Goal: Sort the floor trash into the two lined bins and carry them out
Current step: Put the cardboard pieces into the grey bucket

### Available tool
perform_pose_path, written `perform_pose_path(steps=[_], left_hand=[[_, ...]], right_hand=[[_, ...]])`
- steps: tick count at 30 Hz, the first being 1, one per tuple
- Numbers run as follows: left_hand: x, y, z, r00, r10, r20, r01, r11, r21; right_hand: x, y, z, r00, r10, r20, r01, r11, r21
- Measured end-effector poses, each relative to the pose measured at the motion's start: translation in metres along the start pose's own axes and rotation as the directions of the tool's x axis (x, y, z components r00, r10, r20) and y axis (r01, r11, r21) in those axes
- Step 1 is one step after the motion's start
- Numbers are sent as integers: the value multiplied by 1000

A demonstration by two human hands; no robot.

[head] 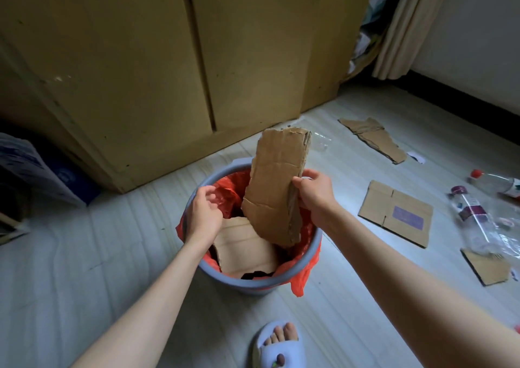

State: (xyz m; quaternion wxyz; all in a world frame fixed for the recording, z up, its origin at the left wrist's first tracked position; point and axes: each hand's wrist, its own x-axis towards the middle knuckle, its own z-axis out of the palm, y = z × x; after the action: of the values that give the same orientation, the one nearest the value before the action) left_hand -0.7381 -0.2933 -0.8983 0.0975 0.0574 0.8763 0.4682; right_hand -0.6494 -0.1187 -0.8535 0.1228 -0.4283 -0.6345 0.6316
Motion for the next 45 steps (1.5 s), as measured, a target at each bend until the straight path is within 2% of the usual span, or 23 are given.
perform_pose_path(steps=[2,3,5,6,8,10,11,12,14,16,18,20,24,28,31,34,37,39,40,42,43,45], left_hand=[[2,3,-5,998,49,-35,-49,999,-7],[2,5,-6,994,99,-51,-97,995,23],[0,3,-3,975,216,-48,-207,967,148],[-2,2,-1,960,278,-21,-268,941,206],[-7,-2,10,906,412,99,-422,860,286],[-10,-5,26,833,453,317,-548,750,369],[-11,-5,36,810,382,445,-570,692,444],[-12,-5,45,790,248,562,-570,635,522],[-14,-6,64,722,-72,688,-547,550,632],[-14,-11,82,688,-245,683,-515,499,697],[-10,-19,94,702,-326,633,-491,422,762],[-5,-21,101,701,-376,606,-496,354,793],[3,-16,101,644,-417,641,-572,294,766],[0,-26,101,649,-425,631,-605,214,767],[-1,-31,100,685,-368,629,-610,183,771],[-5,-42,101,732,-274,624,-623,102,776],[-11,-46,106,762,-252,597,-613,19,790],[-3,-42,111,745,-295,598,-608,68,791],[3,-39,113,712,-329,620,-620,117,775],[15,-32,112,646,-356,675,-639,232,734],[15,-29,110,642,-325,695,-619,315,719],[10,-23,101,738,-210,642,-461,538,706]], right_hand=[[5,6,13,998,34,46,-32,999,-43],[3,7,17,994,69,88,-58,991,-123],[-2,15,19,987,98,124,-38,908,-417],[-4,18,17,993,45,108,24,828,-560],[-6,22,9,979,-176,102,196,687,-700],[-4,25,-4,907,-391,156,357,516,-779],[-2,29,-11,866,-462,194,406,421,-811],[3,33,-19,839,-495,224,429,350,-833],[6,44,-30,851,-457,259,412,275,-868],[3,54,-34,902,-349,255,374,335,-865],[0,59,-32,942,-237,236,326,487,-810],[-1,61,-30,952,-217,216,303,567,-766],[1,64,-27,956,-217,200,290,572,-767],[-1,66,-26,960,-205,190,274,557,-784],[-1,67,-28,958,-207,197,281,549,-787],[-1,67,-30,955,-198,219,293,538,-791],[-2,66,-31,953,-182,243,303,523,-797],[0,64,-32,949,-184,257,315,511,-799],[1,64,-33,948,-181,263,319,517,-794],[4,64,-36,942,-151,298,329,576,-748],[5,62,-40,938,-131,320,327,635,-700],[3,58,-48,937,-90,337,289,742,-605]])
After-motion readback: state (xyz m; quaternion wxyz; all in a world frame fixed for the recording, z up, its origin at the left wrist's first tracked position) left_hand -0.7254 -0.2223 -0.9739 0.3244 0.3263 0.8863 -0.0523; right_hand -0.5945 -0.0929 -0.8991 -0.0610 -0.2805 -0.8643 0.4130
